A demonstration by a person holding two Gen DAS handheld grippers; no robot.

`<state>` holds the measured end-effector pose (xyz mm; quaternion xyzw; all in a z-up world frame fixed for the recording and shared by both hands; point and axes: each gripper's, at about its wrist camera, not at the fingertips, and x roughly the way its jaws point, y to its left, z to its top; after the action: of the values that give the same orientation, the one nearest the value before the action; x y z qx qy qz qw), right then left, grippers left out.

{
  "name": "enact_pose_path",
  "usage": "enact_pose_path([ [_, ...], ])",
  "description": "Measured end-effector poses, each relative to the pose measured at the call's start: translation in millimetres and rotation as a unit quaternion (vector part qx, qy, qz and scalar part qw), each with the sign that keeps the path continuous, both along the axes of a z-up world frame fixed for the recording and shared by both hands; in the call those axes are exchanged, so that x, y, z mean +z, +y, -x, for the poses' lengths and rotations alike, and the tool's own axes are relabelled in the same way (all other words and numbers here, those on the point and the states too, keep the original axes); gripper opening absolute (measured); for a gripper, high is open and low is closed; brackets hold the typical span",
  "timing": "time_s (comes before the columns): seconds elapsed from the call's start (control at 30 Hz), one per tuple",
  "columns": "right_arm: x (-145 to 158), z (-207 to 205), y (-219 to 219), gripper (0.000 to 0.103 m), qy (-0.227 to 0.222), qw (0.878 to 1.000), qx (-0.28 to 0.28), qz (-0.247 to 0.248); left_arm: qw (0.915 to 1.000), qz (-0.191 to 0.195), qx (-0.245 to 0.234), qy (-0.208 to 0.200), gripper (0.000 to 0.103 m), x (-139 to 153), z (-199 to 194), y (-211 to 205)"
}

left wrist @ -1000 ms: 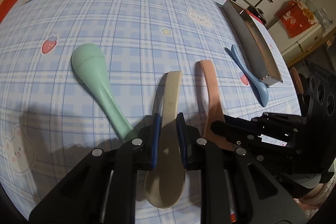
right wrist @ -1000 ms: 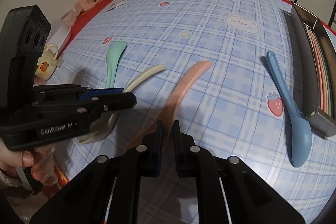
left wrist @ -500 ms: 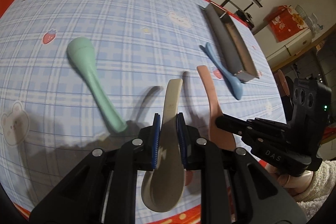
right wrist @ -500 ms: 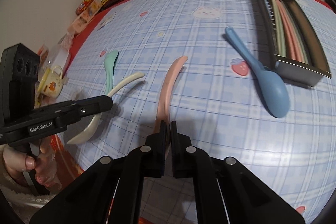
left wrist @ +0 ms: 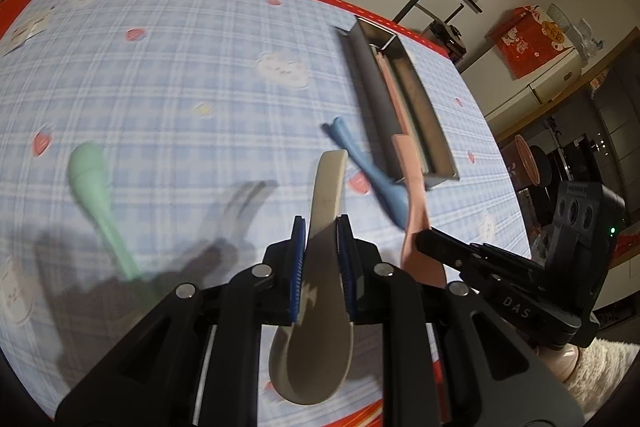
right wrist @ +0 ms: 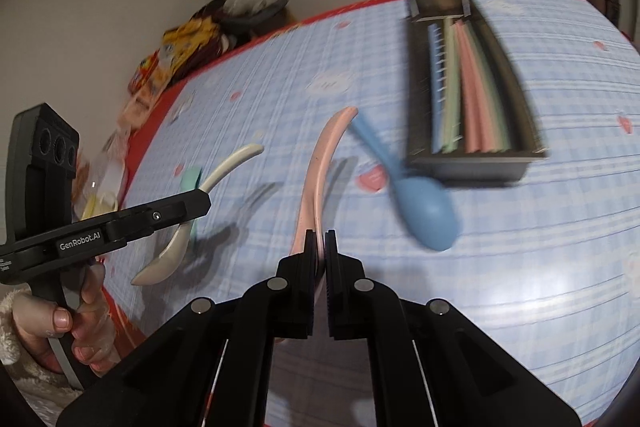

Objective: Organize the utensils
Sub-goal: 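Carry the pink spoon with the right tool while the left tool carries the beige spoon to the basket, then lower the pink spoon into the steel basket and open the right tool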

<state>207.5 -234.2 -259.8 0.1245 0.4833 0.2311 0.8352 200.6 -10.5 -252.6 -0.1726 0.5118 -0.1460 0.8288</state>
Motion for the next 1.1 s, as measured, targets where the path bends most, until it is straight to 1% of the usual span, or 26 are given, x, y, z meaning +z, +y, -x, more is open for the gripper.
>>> enact_pose_path([
  [0.17,3.4,-26.9,-38.0,0.005,-0.014,1.0,-0.022,0.017,0.9998,0.009,-0.015,-0.002,0.019,6.9,-29.9,-36.2],
  [0.3,7.1,-48.7,-60.6,0.005,-0.027,0.999,-0.029,0.028,0.9995,0.02,-0.022,-0.006,0.019,12.8,-58.3,-68.2],
  [0.4,8.8,-64.8,-71.9,0.005,-0.033,0.998,-0.031,0.033,0.9993,0.032,-0.015,-0.007,0.019,14.7,-78.8,-84.4],
  [0.47,6.9,-74.3,-75.9,0.005,-0.031,0.998,-0.034,0.033,0.9988,0.048,-0.003,-0.004,0.019,14.3,-95.4,-95.2],
  [0.6,0.6,-95.2,-75.5,0.005,-0.028,0.998,-0.037,0.036,0.9966,0.078,0.026,0.01,0.019,9.2,-123.5,-105.9],
  [0.67,-1.6,-102.8,-73.8,0.005,-0.028,0.998,-0.036,0.038,0.9957,0.084,0.036,0.015,0.019,7.3,-135.4,-109.7],
  [0.93,-14.0,-121.0,-64.3,0.005,-0.015,0.998,-0.027,0.05,0.9943,0.082,0.06,0.031,0.019,-5.0,-160.7,-113.0],
  [1.03,-17.0,-121.5,-65.1,0.006,-0.01,0.998,-0.036,0.058,0.9946,0.077,0.061,0.034,0.02,-9.8,-164.6,-116.3],
  [1.1,-13.0,-120.4,-69.9,0.007,-0.021,0.998,-0.049,0.044,0.9949,0.074,0.059,0.035,0.019,-12.5,-165.5,-118.0],
])
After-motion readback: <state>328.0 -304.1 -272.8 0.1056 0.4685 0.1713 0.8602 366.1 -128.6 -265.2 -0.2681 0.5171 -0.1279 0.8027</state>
